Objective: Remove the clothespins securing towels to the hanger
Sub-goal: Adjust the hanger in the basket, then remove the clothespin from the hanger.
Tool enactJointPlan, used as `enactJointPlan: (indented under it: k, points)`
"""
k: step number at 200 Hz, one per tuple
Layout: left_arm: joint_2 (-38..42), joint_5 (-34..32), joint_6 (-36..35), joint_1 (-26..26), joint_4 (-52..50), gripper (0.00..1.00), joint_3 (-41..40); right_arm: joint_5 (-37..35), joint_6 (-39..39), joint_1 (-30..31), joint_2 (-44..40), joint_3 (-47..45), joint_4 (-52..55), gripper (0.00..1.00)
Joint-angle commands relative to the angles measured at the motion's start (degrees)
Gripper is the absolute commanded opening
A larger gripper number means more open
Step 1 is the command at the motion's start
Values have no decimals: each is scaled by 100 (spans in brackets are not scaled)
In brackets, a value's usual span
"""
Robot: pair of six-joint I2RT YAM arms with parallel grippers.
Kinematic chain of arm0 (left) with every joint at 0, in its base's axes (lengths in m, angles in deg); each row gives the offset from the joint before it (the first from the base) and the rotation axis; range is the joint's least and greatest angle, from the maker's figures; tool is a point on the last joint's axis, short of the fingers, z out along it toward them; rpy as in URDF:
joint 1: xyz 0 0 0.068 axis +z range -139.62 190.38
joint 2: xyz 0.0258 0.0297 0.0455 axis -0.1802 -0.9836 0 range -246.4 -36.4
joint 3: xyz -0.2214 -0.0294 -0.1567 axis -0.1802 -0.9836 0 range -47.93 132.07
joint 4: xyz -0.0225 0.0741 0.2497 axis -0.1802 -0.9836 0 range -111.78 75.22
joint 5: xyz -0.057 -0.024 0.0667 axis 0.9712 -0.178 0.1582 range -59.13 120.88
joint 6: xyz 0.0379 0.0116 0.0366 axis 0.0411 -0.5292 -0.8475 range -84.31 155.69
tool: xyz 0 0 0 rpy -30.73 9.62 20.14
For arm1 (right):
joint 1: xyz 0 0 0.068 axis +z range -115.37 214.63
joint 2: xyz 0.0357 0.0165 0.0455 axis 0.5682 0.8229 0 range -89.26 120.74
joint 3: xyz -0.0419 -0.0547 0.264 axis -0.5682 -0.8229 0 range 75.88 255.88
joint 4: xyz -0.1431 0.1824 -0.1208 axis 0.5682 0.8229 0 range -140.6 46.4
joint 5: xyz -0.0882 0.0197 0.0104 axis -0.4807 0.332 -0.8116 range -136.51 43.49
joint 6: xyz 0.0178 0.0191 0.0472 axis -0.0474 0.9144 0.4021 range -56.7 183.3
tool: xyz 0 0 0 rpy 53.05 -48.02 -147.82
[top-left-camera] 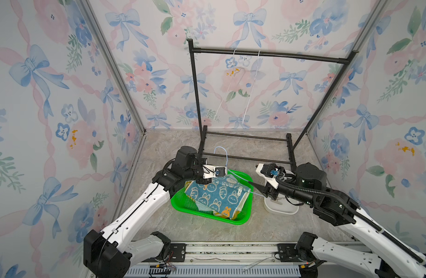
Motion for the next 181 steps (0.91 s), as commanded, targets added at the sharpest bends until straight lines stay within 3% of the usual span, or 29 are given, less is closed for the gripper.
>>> enactJointPlan:
  k: [1,58,82,181]
  points:
    - [-48,131,153,-23,-85,0,-77,-638,-458,356,-72,-162,311,70]
    - [-152,96,111,24,-85,0,-27,-1690,-1067,1270,74,-332,718,81]
    - [-183,138,87,64,-78,0,11,-2110,-1311,1593,130,-570,520,89]
    - [-239,219,70,192,-82,0,90,-1934,-1377,1850,842,-1007,-119,95]
